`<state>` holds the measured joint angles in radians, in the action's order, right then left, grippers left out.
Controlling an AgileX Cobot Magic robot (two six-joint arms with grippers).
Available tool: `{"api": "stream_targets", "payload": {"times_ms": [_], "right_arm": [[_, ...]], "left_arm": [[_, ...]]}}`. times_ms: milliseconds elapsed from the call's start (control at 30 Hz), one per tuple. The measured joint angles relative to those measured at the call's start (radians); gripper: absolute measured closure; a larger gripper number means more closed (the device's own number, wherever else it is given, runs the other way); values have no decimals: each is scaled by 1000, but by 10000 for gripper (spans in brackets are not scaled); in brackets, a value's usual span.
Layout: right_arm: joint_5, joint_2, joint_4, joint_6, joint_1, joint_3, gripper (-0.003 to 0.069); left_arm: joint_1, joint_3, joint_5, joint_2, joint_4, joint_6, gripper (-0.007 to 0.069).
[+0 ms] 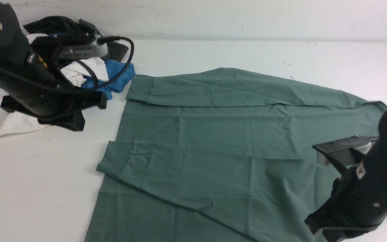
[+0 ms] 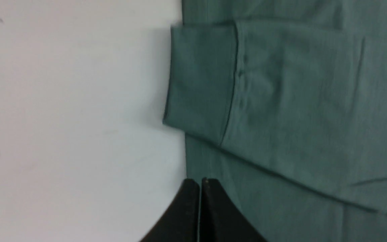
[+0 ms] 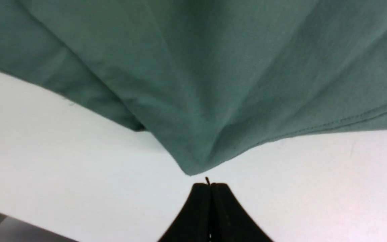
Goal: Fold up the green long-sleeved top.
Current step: Use the left arm to clamp the cuff farthest from it
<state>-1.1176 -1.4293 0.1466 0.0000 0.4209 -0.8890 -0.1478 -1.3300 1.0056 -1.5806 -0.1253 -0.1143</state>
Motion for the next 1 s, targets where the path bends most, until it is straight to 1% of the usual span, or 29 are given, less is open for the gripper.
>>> {"api": "stream_targets", "payload": {"times_ms": [33, 67, 100, 133, 200, 233, 300, 433, 467, 567, 600, 633, 700, 733, 767, 833, 867, 900, 1000], "right_arm": [[-9, 68, 0, 0, 0, 0, 673], [-12, 100, 0, 0, 0, 0, 673], [-14, 123, 0, 0, 0, 1, 673], [-15, 129, 0, 0, 0, 1, 673], [-23, 187, 6, 0, 0, 2, 673], [-25, 195, 6, 0, 0, 3, 673], [-43, 228, 12, 0, 0, 7, 673], [-80, 238, 22, 0, 0, 9, 673], [-94, 238, 27, 0, 0, 9, 673], [-106, 238, 37, 0, 0, 9, 673], [-107, 238, 44, 0, 0, 9, 673], [-108, 238, 48, 7, 0, 9, 673], [-109, 238, 56, 15, 0, 9, 673], [-109, 238, 57, 16, 0, 9, 673], [-109, 238, 62, 16, 0, 9, 673], [-109, 238, 71, 17, 0, 9, 673], [-110, 238, 72, 17, 0, 9, 673], [-110, 238, 77, 19, 0, 9, 673], [-111, 238, 88, 20, 0, 9, 673]], "left_arm": [[12, -97, 30, -70, -10, -1, 629], [15, -151, 45, -114, -12, -1, 629], [16, -204, 58, -159, -15, -1, 629], [16, -204, 61, -169, -15, -1, 629], [16, -346, 85, -282, -28, -1, 629], [16, -369, 89, -301, -29, -1, 629], [16, -520, 115, -425, -43, -1, 624], [16, -727, 136, -596, -46, -4, 580], [16, -805, 143, -660, -45, -4, 550], [16, -928, 145, -772, -41, -4, 480], [16, -982, 144, -812, -34, -4, 432], [16, -1007, 142, -834, -29, -4, 410], [16, -1079, 126, -912, -9, -9, 333], [16, -1084, 126, -912, -8, -9, 333], [16, -1110, 115, -946, 7, -22, 284], [16, -1124, 97, -981, 21, -37, 233], [16, -1124, 94, -984, 21, -38, 230], [16, -1124, 79, -998, 22, -41, 209], [15, -1125, 50, -1014, 17, -41, 204]]}}
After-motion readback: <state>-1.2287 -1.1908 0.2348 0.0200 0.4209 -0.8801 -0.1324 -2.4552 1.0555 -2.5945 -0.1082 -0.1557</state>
